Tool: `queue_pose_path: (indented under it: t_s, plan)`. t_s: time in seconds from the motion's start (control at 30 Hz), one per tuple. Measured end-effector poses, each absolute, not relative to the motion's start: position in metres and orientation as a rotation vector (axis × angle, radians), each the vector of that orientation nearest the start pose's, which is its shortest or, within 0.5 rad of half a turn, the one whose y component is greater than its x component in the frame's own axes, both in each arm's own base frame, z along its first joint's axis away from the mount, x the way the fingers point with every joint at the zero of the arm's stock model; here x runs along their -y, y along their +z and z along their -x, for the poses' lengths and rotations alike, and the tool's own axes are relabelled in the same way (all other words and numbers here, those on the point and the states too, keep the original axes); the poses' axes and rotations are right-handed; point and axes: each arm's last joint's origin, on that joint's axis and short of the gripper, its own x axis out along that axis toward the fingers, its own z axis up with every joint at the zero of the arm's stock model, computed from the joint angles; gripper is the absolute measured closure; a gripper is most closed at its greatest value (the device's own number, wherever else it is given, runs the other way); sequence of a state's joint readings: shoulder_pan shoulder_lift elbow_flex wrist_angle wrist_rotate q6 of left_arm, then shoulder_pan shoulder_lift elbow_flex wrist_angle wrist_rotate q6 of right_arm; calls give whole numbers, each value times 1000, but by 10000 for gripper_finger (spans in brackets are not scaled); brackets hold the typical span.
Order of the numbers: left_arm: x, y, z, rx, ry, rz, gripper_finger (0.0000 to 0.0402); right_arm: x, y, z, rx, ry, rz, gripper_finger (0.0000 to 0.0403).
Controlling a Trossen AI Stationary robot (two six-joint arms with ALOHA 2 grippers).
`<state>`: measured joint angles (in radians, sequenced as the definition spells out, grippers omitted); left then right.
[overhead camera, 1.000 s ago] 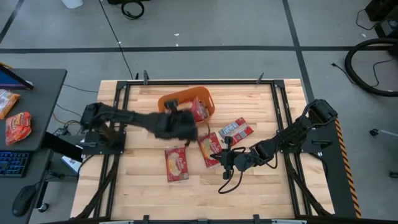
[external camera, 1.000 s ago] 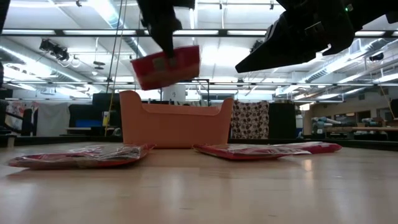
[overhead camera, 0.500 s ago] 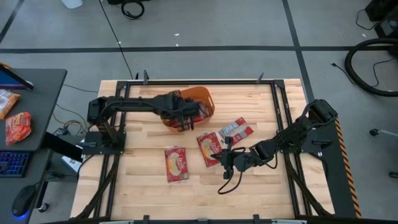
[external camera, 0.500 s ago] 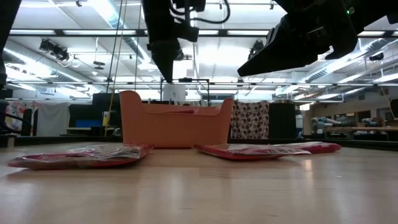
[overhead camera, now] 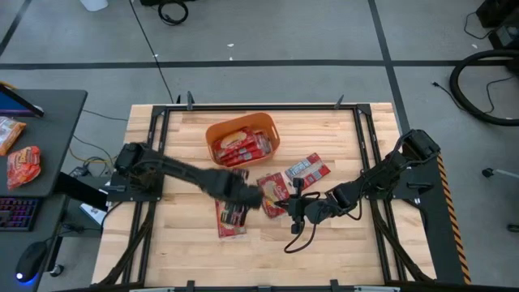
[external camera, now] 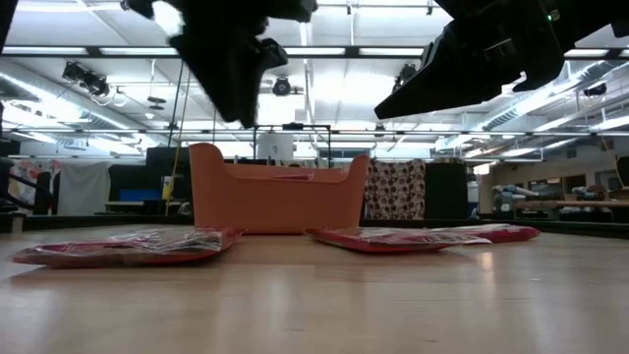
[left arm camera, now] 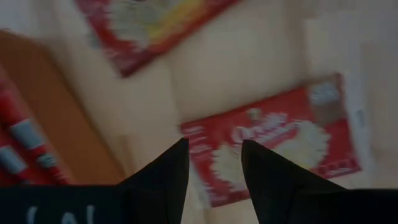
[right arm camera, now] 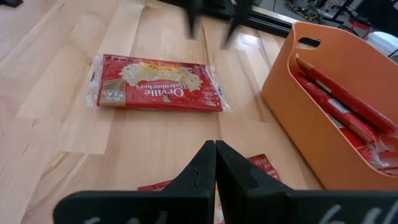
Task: Sort popcorn bags into baskets
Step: Put the popcorn bag into the orange bin
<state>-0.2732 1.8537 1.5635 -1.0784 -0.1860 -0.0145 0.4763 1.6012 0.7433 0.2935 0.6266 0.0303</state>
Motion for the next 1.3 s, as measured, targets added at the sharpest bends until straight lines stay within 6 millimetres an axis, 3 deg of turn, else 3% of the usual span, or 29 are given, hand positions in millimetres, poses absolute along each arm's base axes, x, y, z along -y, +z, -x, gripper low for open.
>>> queue_pose_path:
  t_s: [0.2, 0.6, 0.87, 1.3]
  plan:
    - [135, 228, -345, -1404, -153, -402, 250, -127, 172, -284, -478, -154, 265, 392]
    - [179, 189, -314, -1599, -152, -757, 251, -127, 173, -284, -475, -154, 263, 392]
    - [173, 164, -287, -1539, -165, -765, 251, -128, 174, -285, -467, -154, 258, 392]
    - [176, 133, -270, -1446, -184, -1003, 251, -128, 174, -285, -464, -153, 261, 392]
